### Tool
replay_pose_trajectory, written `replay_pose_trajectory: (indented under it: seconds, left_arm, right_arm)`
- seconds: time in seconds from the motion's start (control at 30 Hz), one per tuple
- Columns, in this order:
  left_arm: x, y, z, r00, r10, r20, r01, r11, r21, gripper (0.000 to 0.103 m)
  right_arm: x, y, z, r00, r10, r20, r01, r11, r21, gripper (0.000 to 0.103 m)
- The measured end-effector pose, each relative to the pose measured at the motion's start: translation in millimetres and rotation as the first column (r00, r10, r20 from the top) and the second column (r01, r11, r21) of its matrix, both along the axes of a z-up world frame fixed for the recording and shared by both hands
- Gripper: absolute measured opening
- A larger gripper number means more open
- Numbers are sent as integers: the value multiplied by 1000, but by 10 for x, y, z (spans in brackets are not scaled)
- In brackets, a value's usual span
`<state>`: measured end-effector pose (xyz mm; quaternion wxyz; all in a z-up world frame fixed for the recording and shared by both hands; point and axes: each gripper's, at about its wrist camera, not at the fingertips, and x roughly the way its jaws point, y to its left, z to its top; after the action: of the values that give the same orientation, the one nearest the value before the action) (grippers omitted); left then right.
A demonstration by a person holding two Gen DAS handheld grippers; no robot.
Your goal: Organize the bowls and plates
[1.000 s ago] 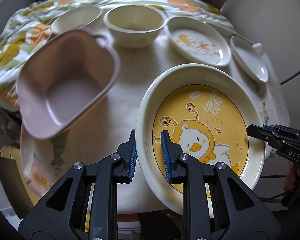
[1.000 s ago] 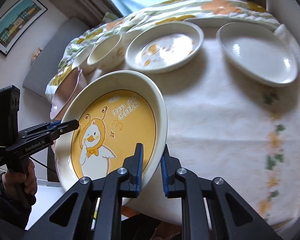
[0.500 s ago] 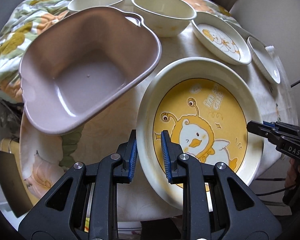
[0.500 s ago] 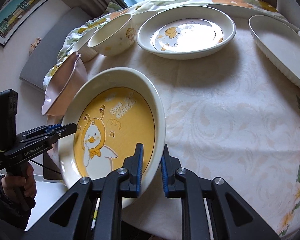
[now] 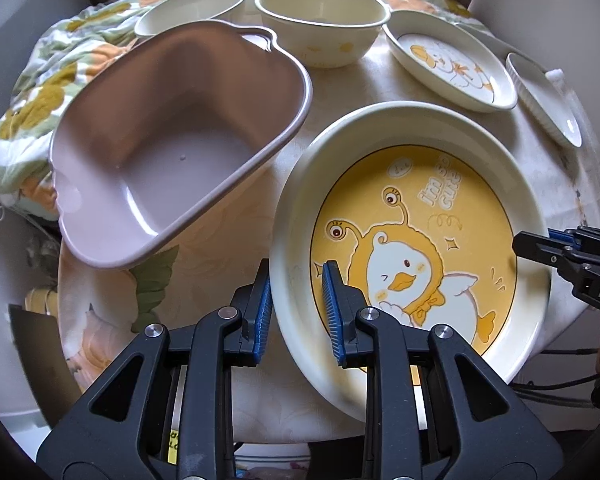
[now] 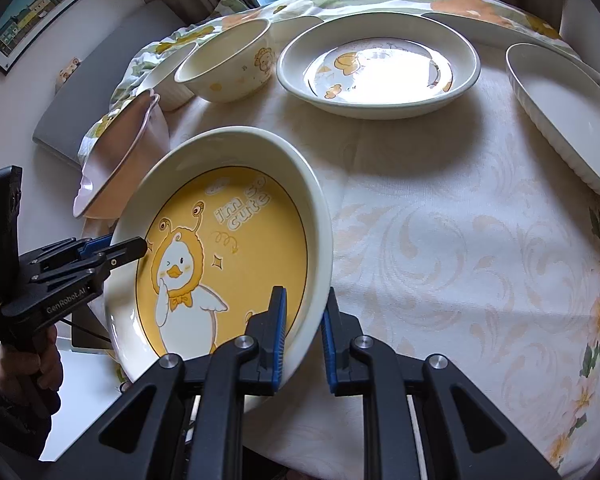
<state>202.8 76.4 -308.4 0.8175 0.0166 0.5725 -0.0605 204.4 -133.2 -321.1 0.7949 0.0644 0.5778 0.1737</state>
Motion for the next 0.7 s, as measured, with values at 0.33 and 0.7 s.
replay_pose_trajectory:
  seconds: [0.33, 0.7]
  left_arm:
    - [-36, 32, -23, 999, 45, -4, -45, 999, -23, 24]
    - [-145, -86, 76, 996, 89, 19, -88, 996, -14, 81]
  right_arm:
    - [-45, 33, -18, 1000, 2, 3, -2, 1000, 29, 47]
    - [-99, -62, 96, 999, 8, 40, -10, 999, 53, 48]
